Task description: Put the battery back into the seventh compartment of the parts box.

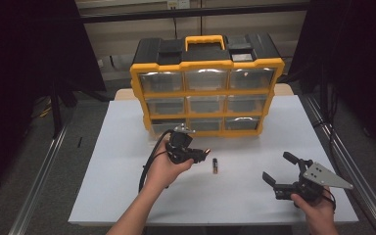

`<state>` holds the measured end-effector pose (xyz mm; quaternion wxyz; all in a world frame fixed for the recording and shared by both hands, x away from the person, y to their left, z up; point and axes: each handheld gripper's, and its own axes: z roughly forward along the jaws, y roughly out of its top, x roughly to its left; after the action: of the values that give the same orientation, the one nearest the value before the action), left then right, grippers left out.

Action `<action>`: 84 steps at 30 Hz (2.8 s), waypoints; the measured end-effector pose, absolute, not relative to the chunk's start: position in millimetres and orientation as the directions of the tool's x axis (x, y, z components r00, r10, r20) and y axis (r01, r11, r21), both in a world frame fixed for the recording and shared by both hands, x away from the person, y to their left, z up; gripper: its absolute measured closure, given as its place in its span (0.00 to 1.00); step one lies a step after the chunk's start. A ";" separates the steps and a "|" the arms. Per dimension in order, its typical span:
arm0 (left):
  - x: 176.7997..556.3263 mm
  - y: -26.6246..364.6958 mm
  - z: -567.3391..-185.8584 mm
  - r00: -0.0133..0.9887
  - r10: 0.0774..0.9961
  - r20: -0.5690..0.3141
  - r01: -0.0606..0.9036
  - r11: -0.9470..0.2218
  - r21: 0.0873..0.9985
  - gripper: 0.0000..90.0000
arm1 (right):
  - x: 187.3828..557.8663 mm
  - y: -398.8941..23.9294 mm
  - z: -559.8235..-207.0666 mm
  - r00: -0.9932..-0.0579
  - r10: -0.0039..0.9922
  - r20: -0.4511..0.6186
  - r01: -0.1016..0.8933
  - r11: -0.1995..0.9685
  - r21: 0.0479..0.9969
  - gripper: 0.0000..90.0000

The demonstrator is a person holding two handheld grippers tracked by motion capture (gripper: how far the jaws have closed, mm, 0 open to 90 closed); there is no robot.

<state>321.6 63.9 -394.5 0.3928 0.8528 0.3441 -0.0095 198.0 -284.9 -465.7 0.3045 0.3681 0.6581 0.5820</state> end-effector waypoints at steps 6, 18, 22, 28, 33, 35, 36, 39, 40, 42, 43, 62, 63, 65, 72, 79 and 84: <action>324.2 67.3 -385.7 0.764 0.574 -0.293 0.592 -0.445 0.672 0.86 | 198.0 -284.8 -465.7 -0.541 0.840 0.028 0.132 0.052 0.990 0.01; 329.7 73.8 -371.6 0.764 0.577 -0.289 0.589 -0.439 0.678 0.86 | 198.4 -284.5 -466.0 -0.544 0.838 0.028 0.130 0.051 0.990 0.01; 331.3 74.3 -368.3 0.760 0.580 -0.294 0.594 -0.434 0.677 0.86 | 198.3 -284.6 -466.1 -0.543 0.839 0.030 0.132 0.050 0.990 0.01; 335.4 76.5 -360.0 0.762 0.583 -0.282 0.589 -0.442 0.677 0.86 | 198.3 -284.5 -466.1 -0.543 0.839 0.030 0.134 0.051 0.990 0.01; 340.4 80.7 -356.0 0.759 0.583 -0.291 0.594 -0.434 0.677 0.86 | 198.4 -284.6 -466.0 -0.546 0.837 0.029 0.134 0.052 0.990 0.01; 342.6 83.1 -354.3 0.757 0.583 -0.296 0.599 -0.436 0.672 0.86 | 198.3 -284.5 -466.1 -0.543 0.839 0.030 0.133 0.051 0.990 0.01; 343.0 83.6 -354.2 0.753 0.586 -0.299 0.601 -0.429 0.674 0.86 | 198.4 -284.6 -466.1 -0.543 0.839 0.029 0.133 0.052 0.990 0.01; 344.8 86.1 -352.4 0.749 0.592 -0.299 0.603 -0.422 0.677 0.86 | 198.5 -284.9 -466.1 -0.542 0.840 0.028 0.131 0.051 0.990 0.01; 345.3 86.8 -351.7 0.745 0.599 -0.294 0.605 -0.420 0.677 0.86 | 198.5 -284.8 -466.1 -0.541 0.841 0.029 0.132 0.051 0.990 0.01; 346.6 88.3 -350.5 0.744 0.599 -0.297 0.606 -0.416 0.678 0.86 | 198.5 -284.6 -466.2 -0.544 0.838 0.030 0.133 0.051 0.990 0.01; 347.3 89.0 -349.8 0.741 0.603 -0.296 0.607 -0.414 0.678 0.86 | 198.5 -284.6 -466.1 -0.546 0.837 0.030 0.134 0.052 0.990 0.01; 368.9 116.5 -349.4 0.687 0.676 -0.267 0.634 -0.378 0.674 0.86 | 199.2 -285.5 -466.7 -0.546 0.837 0.026 0.127 0.052 0.991 0.01; 370.3 118.3 -350.3 0.686 0.679 -0.263 0.634 -0.380 0.673 0.86 | 199.2 -285.4 -466.7 -0.544 0.838 0.026 0.128 0.052 0.990 0.01; 373.4 122.8 -353.2 0.675 0.692 -0.256 0.640 -0.377 0.670 0.86 | 199.3 -285.3 -466.7 -0.546 0.838 0.026 0.127 0.052 0.990 0.01; 380.5 134.0 -362.9 0.644 0.727 -0.237 0.656 -0.366 0.659 0.86 | 199.4 -285.1 -466.8 -0.541 0.841 0.032 0.131 0.046 0.990 0.01; 383.3 138.4 -370.7 0.624 0.749 -0.223 0.665 -0.358 0.656 0.86 | 199.3 -285.1 -466.9 -0.545 0.838 0.031 0.132 0.049 0.990 0.01; 385.5 140.7 -376.0 0.612 0.760 -0.220 0.672 -0.352 0.652 0.86 | 199.4 -285.0 -466.8 -0.543 0.839 0.031 0.130 0.048 0.990 0.01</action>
<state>385.5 140.7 -376.0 0.3653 0.8200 0.4364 0.0602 199.4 -285.0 -466.8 0.3038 0.3688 0.6570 0.5831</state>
